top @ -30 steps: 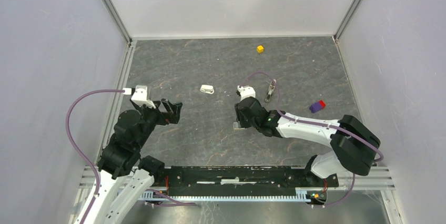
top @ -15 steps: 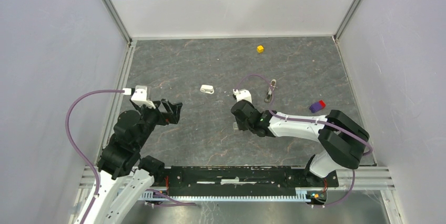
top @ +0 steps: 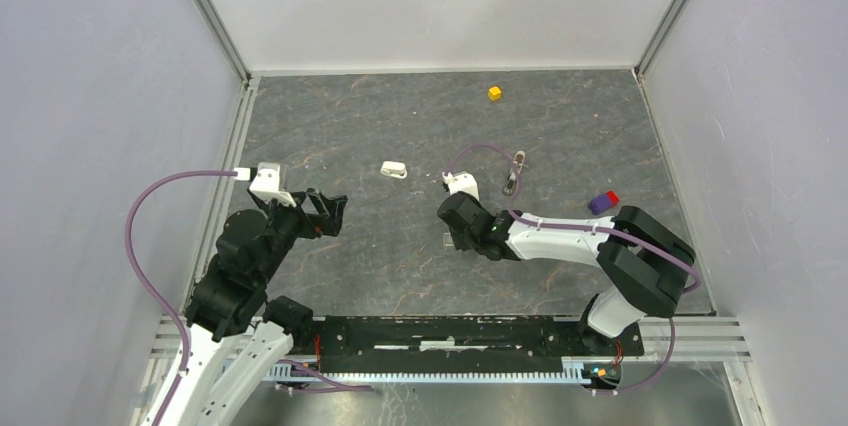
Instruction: Load the staples into the stapler
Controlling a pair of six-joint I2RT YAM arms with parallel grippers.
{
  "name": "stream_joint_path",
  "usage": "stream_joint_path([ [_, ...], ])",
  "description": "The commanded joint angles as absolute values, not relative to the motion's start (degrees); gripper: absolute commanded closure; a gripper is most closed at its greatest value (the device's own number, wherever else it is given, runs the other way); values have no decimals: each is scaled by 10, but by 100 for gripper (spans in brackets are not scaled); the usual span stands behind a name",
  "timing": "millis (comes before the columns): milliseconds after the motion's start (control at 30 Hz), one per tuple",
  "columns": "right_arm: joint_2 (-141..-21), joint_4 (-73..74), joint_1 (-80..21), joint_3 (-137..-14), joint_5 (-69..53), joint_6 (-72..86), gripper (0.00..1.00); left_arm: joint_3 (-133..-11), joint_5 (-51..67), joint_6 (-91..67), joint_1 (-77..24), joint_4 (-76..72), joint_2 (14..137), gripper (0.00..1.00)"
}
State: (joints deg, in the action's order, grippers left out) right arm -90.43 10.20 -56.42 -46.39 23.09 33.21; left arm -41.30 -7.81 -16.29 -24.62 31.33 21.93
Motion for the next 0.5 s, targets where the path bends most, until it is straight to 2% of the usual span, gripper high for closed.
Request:
stream_joint_path([
  [0,-908,94,-567,-474,245,343,66,-419,-73,-134,-248,303,216,0],
  [267,-901,158,-567,-490,294,336,70,-419,-73,-134,-248,303,214,0],
  [467,-881,142,-567,-490,285,328,71,-419,-72,-134,-248,303,217,0],
])
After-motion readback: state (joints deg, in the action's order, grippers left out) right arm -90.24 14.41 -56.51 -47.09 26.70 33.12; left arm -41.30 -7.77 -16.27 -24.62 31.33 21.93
